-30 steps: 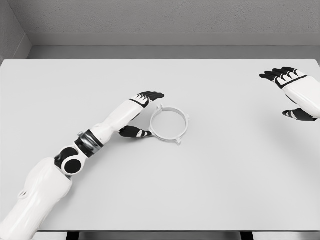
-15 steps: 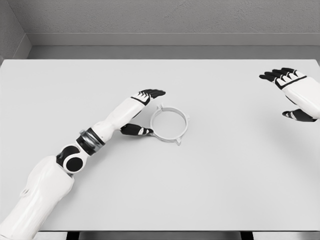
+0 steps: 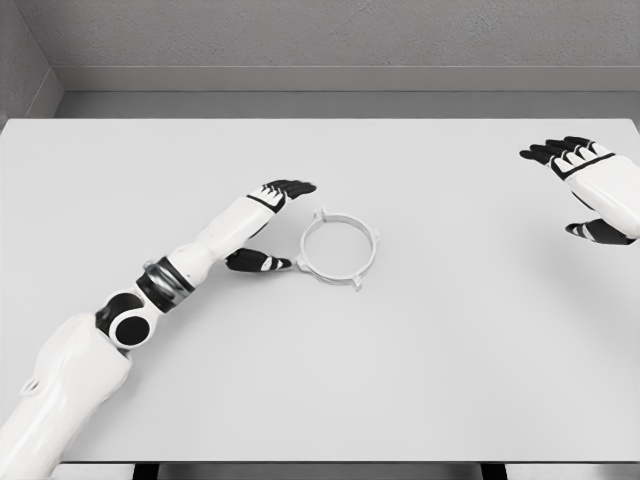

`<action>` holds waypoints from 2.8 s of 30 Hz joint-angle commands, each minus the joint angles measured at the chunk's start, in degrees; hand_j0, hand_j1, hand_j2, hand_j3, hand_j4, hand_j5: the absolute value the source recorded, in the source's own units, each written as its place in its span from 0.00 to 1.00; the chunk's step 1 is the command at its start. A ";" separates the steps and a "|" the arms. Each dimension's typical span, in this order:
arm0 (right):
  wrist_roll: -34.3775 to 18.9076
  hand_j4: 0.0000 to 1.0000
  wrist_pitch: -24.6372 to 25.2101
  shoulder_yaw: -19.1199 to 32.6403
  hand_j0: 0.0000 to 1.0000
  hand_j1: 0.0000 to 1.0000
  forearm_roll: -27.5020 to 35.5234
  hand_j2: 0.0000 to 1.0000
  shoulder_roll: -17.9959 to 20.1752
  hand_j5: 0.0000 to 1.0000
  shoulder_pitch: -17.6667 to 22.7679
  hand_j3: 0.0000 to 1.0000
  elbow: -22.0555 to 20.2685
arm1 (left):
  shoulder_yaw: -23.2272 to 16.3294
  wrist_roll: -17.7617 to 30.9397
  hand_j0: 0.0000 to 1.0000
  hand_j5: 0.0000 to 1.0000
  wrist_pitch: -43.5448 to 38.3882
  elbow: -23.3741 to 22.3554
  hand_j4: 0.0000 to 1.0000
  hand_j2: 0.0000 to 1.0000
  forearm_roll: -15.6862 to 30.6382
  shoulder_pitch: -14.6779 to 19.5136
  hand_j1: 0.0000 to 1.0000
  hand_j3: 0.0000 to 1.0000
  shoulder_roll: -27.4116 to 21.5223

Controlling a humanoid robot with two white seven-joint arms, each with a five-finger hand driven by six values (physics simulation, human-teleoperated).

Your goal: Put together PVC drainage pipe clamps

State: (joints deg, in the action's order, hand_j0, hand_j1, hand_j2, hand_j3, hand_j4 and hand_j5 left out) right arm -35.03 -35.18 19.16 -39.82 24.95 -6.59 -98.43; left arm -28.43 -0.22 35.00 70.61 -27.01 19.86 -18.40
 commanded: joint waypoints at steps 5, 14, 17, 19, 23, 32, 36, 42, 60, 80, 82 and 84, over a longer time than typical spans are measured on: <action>0.03 1.00 0.18 0.09 1.00 1.00 0.35 1.00 0.01 1.00 0.09 1.00 -0.01 | -0.13 0.05 1.00 1.00 0.00 -0.12 1.00 1.00 -0.24 0.00 1.00 1.00 0.47; 0.03 1.00 0.18 0.09 1.00 1.00 0.35 1.00 -0.08 1.00 0.35 1.00 -0.01 | -0.31 0.22 1.00 1.00 0.00 -0.21 1.00 1.00 -0.41 0.09 1.00 1.00 1.87; 0.03 1.00 0.18 0.18 1.00 1.00 0.27 1.00 0.01 1.00 0.44 1.00 0.08 | -0.31 0.22 1.00 1.00 0.00 -0.30 1.00 1.00 -0.41 0.09 1.00 1.00 1.96; 0.03 1.00 0.18 0.18 1.00 1.00 0.27 1.00 0.01 1.00 0.44 1.00 0.08 | -0.22 0.22 1.00 1.00 0.00 -0.30 1.00 1.00 -0.41 0.09 1.00 1.00 1.96; 0.03 1.00 0.18 0.18 1.00 1.00 0.27 1.00 0.01 1.00 0.44 1.00 0.08 | -0.05 0.22 1.00 1.00 0.00 -0.56 1.00 1.00 -0.41 0.26 1.00 1.00 2.66; 0.03 1.00 0.18 0.18 1.00 1.00 0.27 1.00 -0.08 1.00 0.44 1.00 0.17 | -0.05 0.22 1.00 1.00 0.00 -0.65 1.00 1.00 -0.41 0.26 1.00 1.00 3.10; 0.03 1.00 0.18 0.44 1.00 1.00 0.27 1.00 0.01 1.00 0.44 1.00 0.26 | -0.05 0.22 1.00 1.00 0.00 -0.65 1.00 1.00 -0.41 0.26 1.00 1.00 3.11; 0.03 1.00 0.18 0.44 1.00 1.00 0.27 1.00 0.01 1.00 0.44 1.00 0.26 | 0.04 0.22 1.00 1.00 0.00 -0.48 1.00 1.00 0.29 0.17 1.00 1.00 3.10; 0.03 1.00 0.18 0.44 1.00 1.00 0.27 1.00 0.01 1.00 0.44 1.00 0.35 | 0.22 0.22 1.00 1.00 0.00 -0.91 1.00 1.00 -0.06 -0.70 1.00 1.00 1.96; 0.03 1.00 0.18 0.44 1.00 1.00 0.27 1.00 0.01 1.00 0.44 1.00 0.35 | 0.04 0.31 1.00 1.00 0.00 -1.97 1.00 1.00 -0.41 -0.09 1.00 1.00 3.89; 0.03 1.00 0.18 0.53 1.00 1.00 0.27 1.00 0.01 1.00 0.44 1.00 0.35 | 0.04 0.31 1.00 1.00 0.00 -2.06 1.00 1.00 -0.41 -0.09 1.00 1.00 4.07; 0.03 1.00 0.18 0.44 1.00 1.00 0.27 1.00 0.01 1.00 0.44 1.00 0.35 | 0.04 0.31 1.00 1.00 0.00 -2.06 1.00 1.00 -0.41 -0.09 1.00 1.00 4.07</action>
State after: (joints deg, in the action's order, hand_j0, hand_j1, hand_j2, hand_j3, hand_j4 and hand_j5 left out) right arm -35.03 -35.17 19.60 -39.90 24.93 -6.15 -98.02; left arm -28.42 0.11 35.00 68.53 -27.76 19.78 -14.48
